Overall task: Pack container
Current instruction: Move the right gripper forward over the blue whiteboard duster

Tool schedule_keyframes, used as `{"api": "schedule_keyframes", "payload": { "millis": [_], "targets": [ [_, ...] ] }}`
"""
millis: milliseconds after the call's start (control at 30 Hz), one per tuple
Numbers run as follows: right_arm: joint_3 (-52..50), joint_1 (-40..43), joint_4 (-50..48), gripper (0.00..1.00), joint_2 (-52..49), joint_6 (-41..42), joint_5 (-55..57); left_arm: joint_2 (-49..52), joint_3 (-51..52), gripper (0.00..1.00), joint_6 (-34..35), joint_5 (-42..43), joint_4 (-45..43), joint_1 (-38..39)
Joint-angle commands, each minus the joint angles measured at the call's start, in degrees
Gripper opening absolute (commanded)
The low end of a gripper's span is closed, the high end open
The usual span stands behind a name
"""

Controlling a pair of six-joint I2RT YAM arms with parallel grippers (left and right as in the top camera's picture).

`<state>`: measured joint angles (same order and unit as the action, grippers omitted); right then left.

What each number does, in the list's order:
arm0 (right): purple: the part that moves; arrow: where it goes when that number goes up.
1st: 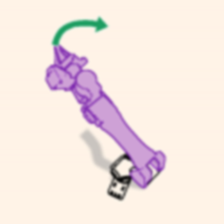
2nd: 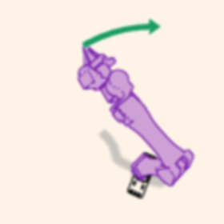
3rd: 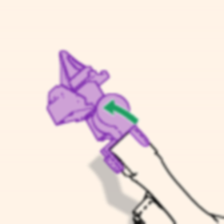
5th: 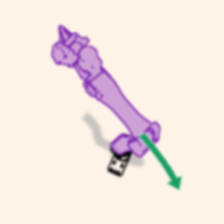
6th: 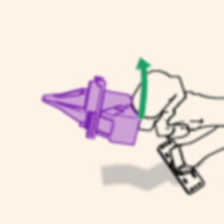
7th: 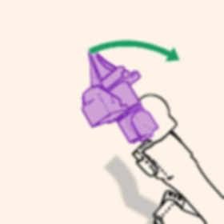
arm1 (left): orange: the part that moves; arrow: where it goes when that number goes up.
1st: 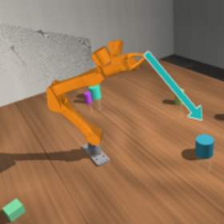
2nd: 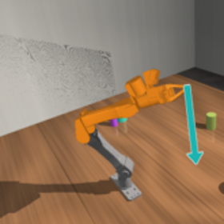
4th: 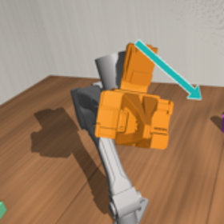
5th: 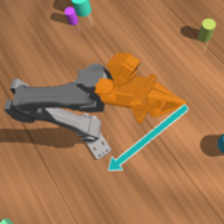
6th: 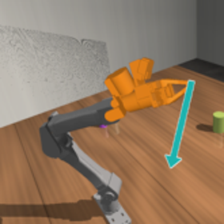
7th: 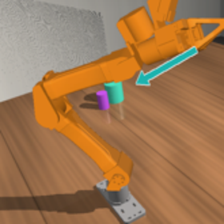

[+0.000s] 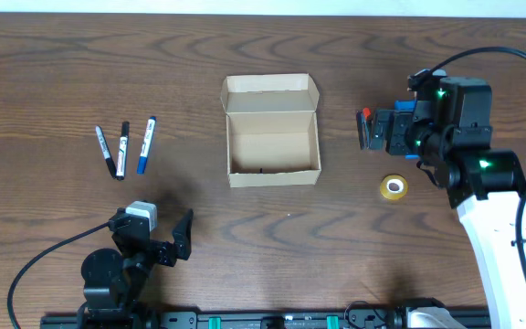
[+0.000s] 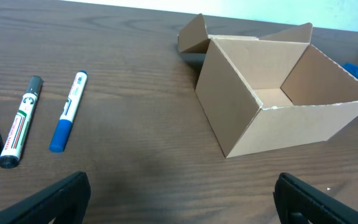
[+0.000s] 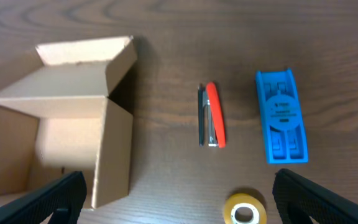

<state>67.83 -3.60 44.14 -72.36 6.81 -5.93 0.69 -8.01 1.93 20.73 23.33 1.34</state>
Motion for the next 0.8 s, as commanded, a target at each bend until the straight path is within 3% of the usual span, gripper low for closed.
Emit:
{"api": "schedule_keyframes", "payload": {
  "millis": [0, 333, 767],
  "targets": [
    [1.5, 0.4, 0.9, 0.99, -1.9, -2.2, 0.3, -0.4, 1.2, 0.95, 0.7, -0.2, 0.0, 0.2],
    [1.4, 0.4, 3.6, 0.99, -8.5, -4.5, 7.2, -0.4, 1.2, 0.95, 0.7, -0.2, 0.0, 0.2],
    [1.4, 4.5, -10.7, 0.99, -19.7, -5.2, 10.8, -0.4, 1.2, 0.95, 0.7, -0.2, 0.0, 0.2]
  ]
}}
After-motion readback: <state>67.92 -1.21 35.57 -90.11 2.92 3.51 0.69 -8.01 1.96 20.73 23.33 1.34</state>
